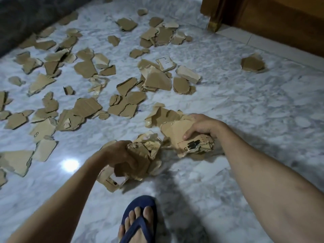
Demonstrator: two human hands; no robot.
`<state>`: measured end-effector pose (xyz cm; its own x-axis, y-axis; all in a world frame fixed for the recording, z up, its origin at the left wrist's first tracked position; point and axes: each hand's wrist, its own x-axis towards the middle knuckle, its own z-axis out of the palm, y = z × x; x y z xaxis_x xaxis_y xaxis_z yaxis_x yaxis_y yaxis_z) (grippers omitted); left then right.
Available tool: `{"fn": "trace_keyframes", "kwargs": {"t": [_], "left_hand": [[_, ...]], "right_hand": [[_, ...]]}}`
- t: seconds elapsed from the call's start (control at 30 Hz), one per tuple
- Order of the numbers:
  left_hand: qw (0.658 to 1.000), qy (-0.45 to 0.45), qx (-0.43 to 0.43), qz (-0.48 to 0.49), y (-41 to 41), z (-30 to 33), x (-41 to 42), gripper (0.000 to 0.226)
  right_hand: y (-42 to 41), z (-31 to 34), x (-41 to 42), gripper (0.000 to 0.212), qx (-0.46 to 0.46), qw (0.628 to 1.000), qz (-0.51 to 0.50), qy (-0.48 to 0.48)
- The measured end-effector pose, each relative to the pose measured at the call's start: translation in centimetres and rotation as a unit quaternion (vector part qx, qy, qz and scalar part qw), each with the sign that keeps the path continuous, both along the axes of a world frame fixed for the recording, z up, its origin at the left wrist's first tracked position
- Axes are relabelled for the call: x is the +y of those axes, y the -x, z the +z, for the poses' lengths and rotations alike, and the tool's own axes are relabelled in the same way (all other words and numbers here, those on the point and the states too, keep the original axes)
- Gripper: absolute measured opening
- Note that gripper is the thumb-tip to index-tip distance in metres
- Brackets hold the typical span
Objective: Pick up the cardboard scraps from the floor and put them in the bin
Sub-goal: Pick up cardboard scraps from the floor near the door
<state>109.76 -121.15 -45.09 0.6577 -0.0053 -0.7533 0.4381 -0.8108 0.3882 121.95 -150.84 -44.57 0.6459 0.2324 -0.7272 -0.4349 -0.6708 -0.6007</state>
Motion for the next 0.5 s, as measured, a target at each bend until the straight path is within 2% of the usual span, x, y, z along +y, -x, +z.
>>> {"fn": "trace_keyframes", "kwargs": {"t": [0.07, 0.13, 0.2, 0.3, 0.43, 0.5], "left_hand": [[0.998, 0.021, -0.015, 0.056, -0.9, 0.3, 1.3, 0.057], [0.997, 0.026, -0.042, 0.062, -2.0, -1.0, 2.2, 0.069], [0.996, 0.038, -0.060, 0.053, -3.0, -4.5, 2.5, 0.075], [0.997, 0.025, -0.062, 0.040, -3.0, -4.2, -0.4, 0.077], [0.997, 0.035, -0.054, 0.053, -2.6, -3.2, -2.2, 0.046], [0.996, 0.031, -0.049, 0.068, -2.5, -3.3, -2.0, 0.043]], "right_hand": [[-1.2, 0.2, 0.0, 0.071, -0.023, 0.998, -0.052, -0.010], [-2.3, 0.1, 0.7, 0.082, -0.035, 0.996, -0.077, -0.008], [-3.2, -0.1, 1.8, 0.102, -0.041, 0.998, -0.054, 0.006], [-4.0, -0.2, 4.0, 0.112, -0.052, 0.997, 0.036, 0.043], [-5.0, -1.3, 7.3, 0.124, -0.069, 0.984, 0.127, 0.106], [-5.0, -2.3, 8.2, 0.120, -0.090, 0.967, 0.163, 0.172]]}}
